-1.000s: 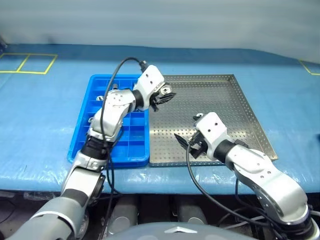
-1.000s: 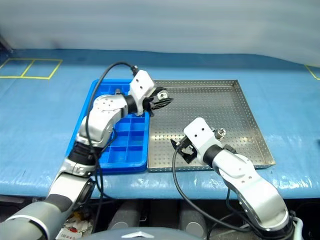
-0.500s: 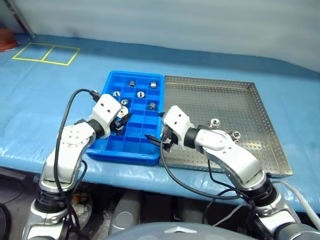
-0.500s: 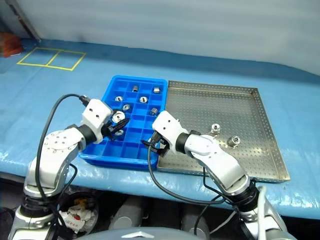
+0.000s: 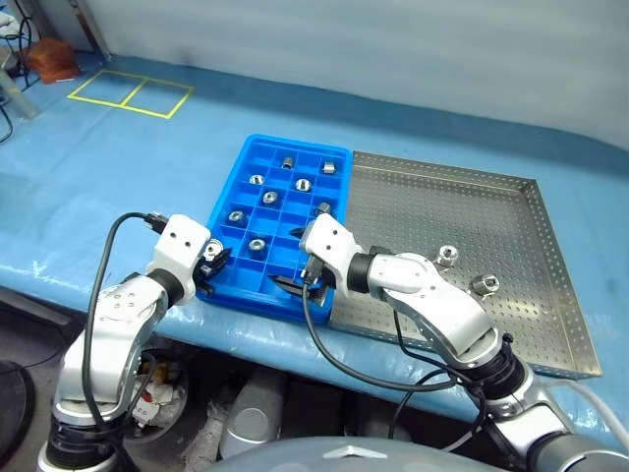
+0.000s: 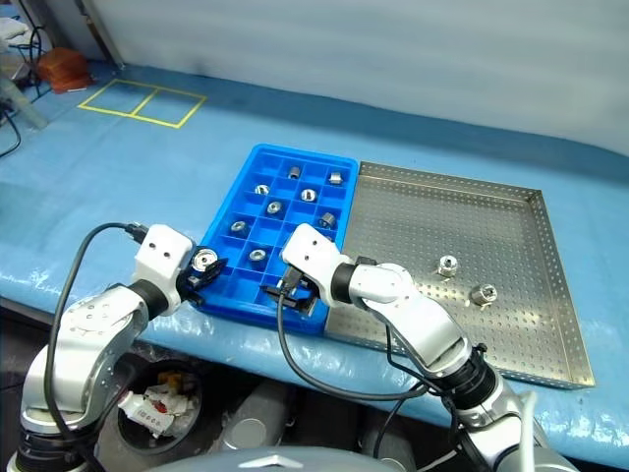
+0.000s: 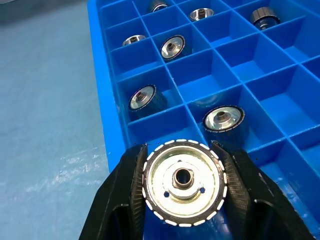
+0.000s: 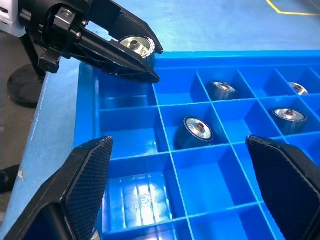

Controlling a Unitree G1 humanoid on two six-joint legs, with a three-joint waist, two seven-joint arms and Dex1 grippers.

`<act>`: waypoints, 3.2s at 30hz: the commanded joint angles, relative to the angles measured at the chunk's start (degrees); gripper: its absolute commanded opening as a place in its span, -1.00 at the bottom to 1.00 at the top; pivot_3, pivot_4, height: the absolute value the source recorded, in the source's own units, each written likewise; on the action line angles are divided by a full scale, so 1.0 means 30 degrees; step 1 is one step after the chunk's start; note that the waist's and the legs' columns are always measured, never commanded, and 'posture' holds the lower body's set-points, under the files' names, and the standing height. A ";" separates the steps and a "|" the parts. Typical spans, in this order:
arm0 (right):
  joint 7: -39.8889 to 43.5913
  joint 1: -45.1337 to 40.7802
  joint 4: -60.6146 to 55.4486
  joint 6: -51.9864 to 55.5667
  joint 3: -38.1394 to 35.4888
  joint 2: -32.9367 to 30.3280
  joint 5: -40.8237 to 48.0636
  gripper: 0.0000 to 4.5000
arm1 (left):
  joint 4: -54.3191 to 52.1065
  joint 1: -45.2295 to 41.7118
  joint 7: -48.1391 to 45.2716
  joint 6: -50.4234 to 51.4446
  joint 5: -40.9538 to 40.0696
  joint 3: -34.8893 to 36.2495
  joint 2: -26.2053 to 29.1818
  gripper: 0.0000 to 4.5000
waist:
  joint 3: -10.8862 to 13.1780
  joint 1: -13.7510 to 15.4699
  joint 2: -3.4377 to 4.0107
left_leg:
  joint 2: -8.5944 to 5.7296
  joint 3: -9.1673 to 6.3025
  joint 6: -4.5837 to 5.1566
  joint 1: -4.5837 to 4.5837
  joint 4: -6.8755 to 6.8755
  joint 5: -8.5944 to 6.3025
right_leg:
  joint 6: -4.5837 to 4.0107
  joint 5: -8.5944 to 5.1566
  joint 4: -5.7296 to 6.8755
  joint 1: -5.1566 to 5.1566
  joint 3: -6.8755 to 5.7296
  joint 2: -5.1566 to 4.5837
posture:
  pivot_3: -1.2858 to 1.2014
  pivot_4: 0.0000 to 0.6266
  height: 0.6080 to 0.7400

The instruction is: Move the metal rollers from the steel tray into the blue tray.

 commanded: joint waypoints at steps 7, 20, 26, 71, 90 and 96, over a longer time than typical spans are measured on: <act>-0.0220 0.0375 -0.1031 0.0169 -0.0536 0.0131 -0.0239 1.00 | -0.0172 -0.0155 0.0201 0.0996 -0.1184 0.0201 0.0228 -0.08 | -0.0006 0.1163 0.0006 | -0.0001 0.0049 -0.0043 -0.0036 -0.0036 -0.0029 | -0.0020 -0.0008 -0.0052 -0.0024 -0.0068 0.0004 | 0.39 -0.52 1.00; -0.0806 0.1041 -0.1803 0.0661 -0.1171 0.0095 -0.0331 1.00 | 0.0089 -0.1480 0.0204 0.0377 -0.2262 -0.0255 0.0052 0.98 | -0.0008 0.1418 0.0004 | -0.0027 0.0029 -0.0095 -0.0090 -0.0032 -0.0046 | -0.0062 -0.0030 -0.0054 -0.0056 -0.0156 0.0039 | 0.32 -0.52 1.00; -0.2132 0.1537 -0.2720 0.1297 -0.2447 0.0329 -0.0498 1.00 | 0.0128 -0.2667 0.0039 -0.1873 -0.3147 -0.0097 -0.0776 0.98 | -0.0008 0.1333 0.0004 | -0.0031 0.0002 -0.0105 -0.0096 -0.0026 -0.0044 | -0.0076 -0.0037 -0.0058 0.0001 -0.0180 0.0041 | 0.30 -0.52 1.00; -1.2397 -0.1037 0.8696 0.3386 -1.0211 0.6282 -0.4630 1.00 | 0.4025 -0.2537 -0.3296 -0.9016 -0.3768 -0.8128 -0.3836 0.98 | -0.0038 -0.4577 0.0048 | 0.0020 0.0140 0.0058 0.0132 -0.0010 0.0081 | -0.0128 -0.0008 0.0183 0.0079 0.0099 0.0048 | 0.12 -0.52 1.00; -0.9562 -0.2439 0.6489 0.3225 -0.7038 0.5614 -0.4805 -0.24 | 0.3556 -0.1218 -0.1717 -1.0049 -0.3224 -0.6829 -0.3855 1.00 | -0.0019 -0.4487 0.0067 | 0.0093 0.0188 0.0058 0.0144 -0.0070 0.0080 | -0.0141 -0.0019 0.0186 0.0038 0.0128 0.0051 | 0.20 -0.52 1.00; -0.7143 -0.4313 0.5642 0.2982 -0.5245 0.5504 -0.4112 -0.24 | 0.2601 -0.0424 -0.0123 -1.0349 -0.2650 -0.5321 -0.3466 1.00 | -0.0017 -0.3982 0.0063 | 0.0093 0.0170 0.0058 0.0147 -0.0098 0.0080 | -0.0153 -0.0031 0.0173 0.0038 0.0108 0.0054 | 0.27 -0.52 1.00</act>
